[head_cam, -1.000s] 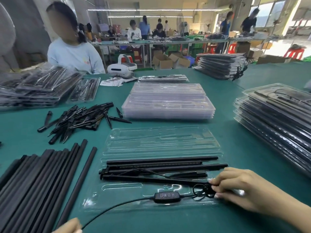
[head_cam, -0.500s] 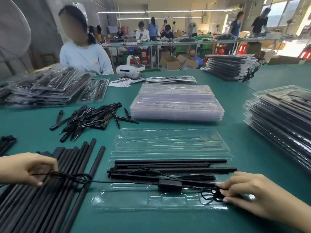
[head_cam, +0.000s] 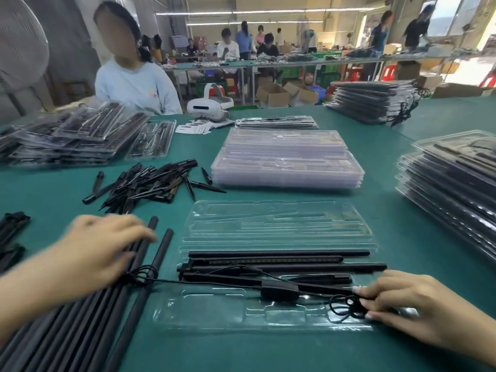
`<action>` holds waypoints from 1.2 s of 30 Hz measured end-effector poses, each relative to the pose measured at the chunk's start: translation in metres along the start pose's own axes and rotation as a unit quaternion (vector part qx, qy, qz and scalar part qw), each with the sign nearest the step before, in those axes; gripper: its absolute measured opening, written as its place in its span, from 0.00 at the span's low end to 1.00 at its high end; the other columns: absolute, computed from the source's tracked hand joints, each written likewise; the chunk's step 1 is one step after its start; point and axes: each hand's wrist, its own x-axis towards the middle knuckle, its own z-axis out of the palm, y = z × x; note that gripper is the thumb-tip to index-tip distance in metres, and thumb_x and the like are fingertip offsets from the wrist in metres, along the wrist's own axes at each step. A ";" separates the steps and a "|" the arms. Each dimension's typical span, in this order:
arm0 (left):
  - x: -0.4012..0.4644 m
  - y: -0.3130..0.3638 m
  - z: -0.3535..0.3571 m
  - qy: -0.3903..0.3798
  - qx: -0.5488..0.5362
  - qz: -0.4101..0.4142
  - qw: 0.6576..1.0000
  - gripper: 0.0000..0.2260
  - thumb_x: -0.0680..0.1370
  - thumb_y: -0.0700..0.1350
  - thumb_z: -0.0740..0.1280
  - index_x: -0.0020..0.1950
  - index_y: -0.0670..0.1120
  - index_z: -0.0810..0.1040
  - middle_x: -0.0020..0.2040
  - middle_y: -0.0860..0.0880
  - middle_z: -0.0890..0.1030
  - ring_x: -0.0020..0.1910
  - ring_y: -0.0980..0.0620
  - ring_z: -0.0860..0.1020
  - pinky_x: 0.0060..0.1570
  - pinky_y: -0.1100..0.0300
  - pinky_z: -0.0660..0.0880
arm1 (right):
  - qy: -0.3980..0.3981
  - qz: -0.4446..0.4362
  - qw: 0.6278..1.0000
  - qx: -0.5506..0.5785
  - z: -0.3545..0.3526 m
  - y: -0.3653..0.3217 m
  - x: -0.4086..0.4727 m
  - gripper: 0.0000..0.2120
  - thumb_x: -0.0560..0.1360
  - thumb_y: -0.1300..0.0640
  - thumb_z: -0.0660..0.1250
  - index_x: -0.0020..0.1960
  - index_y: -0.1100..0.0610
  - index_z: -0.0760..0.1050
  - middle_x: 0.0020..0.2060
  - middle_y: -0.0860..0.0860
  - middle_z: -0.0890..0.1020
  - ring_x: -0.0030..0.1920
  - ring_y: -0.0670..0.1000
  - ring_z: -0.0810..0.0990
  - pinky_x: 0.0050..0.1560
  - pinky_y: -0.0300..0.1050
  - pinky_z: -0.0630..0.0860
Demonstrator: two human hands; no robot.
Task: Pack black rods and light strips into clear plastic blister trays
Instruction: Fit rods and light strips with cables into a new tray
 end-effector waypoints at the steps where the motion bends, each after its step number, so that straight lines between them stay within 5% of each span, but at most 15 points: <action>1: 0.007 0.030 0.005 0.013 -0.041 0.037 0.998 0.16 0.74 0.41 0.65 0.54 0.62 0.76 0.50 0.60 0.78 0.48 0.56 0.78 0.49 0.58 0.71 | 0.002 0.000 1.000 0.000 0.000 -0.001 0.000 0.05 0.71 0.49 0.72 0.39 0.49 0.82 0.49 0.34 0.81 0.47 0.32 0.78 0.40 0.31 0.76; 4: 0.030 0.119 0.027 0.021 -0.072 0.156 0.985 0.14 0.77 0.51 0.57 0.58 0.56 0.79 0.47 0.62 0.79 0.45 0.60 0.78 0.43 0.66 0.70 | 0.014 0.004 1.000 0.002 -0.001 -0.004 0.000 0.05 0.71 0.49 0.72 0.40 0.49 0.82 0.49 0.34 0.81 0.45 0.34 0.79 0.39 0.32 0.77; 6: 0.039 0.145 0.048 0.042 -0.086 0.180 0.979 0.11 0.76 0.55 0.63 0.55 0.57 0.81 0.46 0.62 0.79 0.44 0.60 0.78 0.41 0.67 0.73 | 0.023 0.007 1.000 0.005 0.000 -0.005 -0.001 0.05 0.71 0.49 0.72 0.40 0.49 0.83 0.49 0.34 0.82 0.45 0.35 0.80 0.39 0.33 0.77; 9: 0.045 0.162 0.060 0.034 -0.169 0.138 0.975 0.07 0.73 0.52 0.69 0.50 0.56 0.82 0.44 0.60 0.79 0.43 0.59 0.77 0.43 0.68 0.68 | 0.032 0.015 0.999 0.015 0.001 -0.006 -0.002 0.04 0.71 0.50 0.73 0.39 0.50 0.83 0.48 0.36 0.82 0.47 0.34 0.80 0.41 0.32 0.77; 14: 0.041 0.170 0.080 -0.026 -0.383 0.051 0.922 0.09 0.75 0.42 0.71 0.54 0.52 0.82 0.43 0.63 0.71 0.47 0.68 0.69 0.49 0.77 0.61 | 0.047 0.029 0.998 0.026 0.002 -0.008 -0.004 0.10 0.74 0.46 0.69 0.39 0.49 0.83 0.48 0.35 0.83 0.48 0.33 0.80 0.44 0.30 0.76; 19: 0.034 0.177 0.081 -0.008 -0.427 0.035 0.903 0.06 0.76 0.38 0.70 0.47 0.46 0.85 0.47 0.56 0.79 0.43 0.67 0.74 0.47 0.75 0.69 | 0.056 0.030 0.998 0.022 0.003 -0.010 -0.004 0.07 0.71 0.48 0.71 0.38 0.49 0.83 0.48 0.35 0.83 0.47 0.34 0.80 0.43 0.32 0.77; 23: 0.037 0.178 0.079 -0.008 -0.394 0.035 0.918 0.07 0.75 0.37 0.70 0.46 0.48 0.85 0.49 0.56 0.83 0.50 0.59 0.76 0.51 0.70 0.69 | 0.061 0.038 0.997 0.025 0.004 -0.010 -0.004 0.07 0.71 0.48 0.71 0.38 0.50 0.84 0.47 0.36 0.83 0.46 0.34 0.80 0.43 0.32 0.77; 29: 0.045 0.186 0.078 -0.049 -0.332 0.022 0.942 0.12 0.74 0.35 0.66 0.47 0.51 0.84 0.48 0.56 0.82 0.50 0.61 0.72 0.50 0.70 0.67 | 0.071 0.041 0.996 0.034 0.005 -0.011 -0.004 0.08 0.73 0.48 0.71 0.38 0.50 0.84 0.46 0.37 0.83 0.47 0.36 0.81 0.43 0.34 0.78; 33: 0.056 0.177 0.069 -0.118 -0.469 -0.035 0.875 0.11 0.68 0.31 0.73 0.34 0.48 0.83 0.31 0.59 0.81 0.34 0.66 0.78 0.37 0.76 0.70 | 0.065 0.044 0.996 0.037 0.004 -0.012 -0.005 0.06 0.70 0.49 0.72 0.39 0.50 0.84 0.46 0.37 0.83 0.48 0.37 0.81 0.43 0.35 0.79; 36: 0.055 0.173 0.064 -0.129 -0.498 -0.020 0.857 0.10 0.68 0.32 0.74 0.34 0.47 0.84 0.32 0.59 0.83 0.33 0.67 0.79 0.38 0.75 0.71 | 0.066 0.040 0.996 0.037 0.004 -0.012 -0.003 0.05 0.71 0.49 0.71 0.39 0.49 0.84 0.47 0.37 0.83 0.46 0.37 0.82 0.42 0.35 0.78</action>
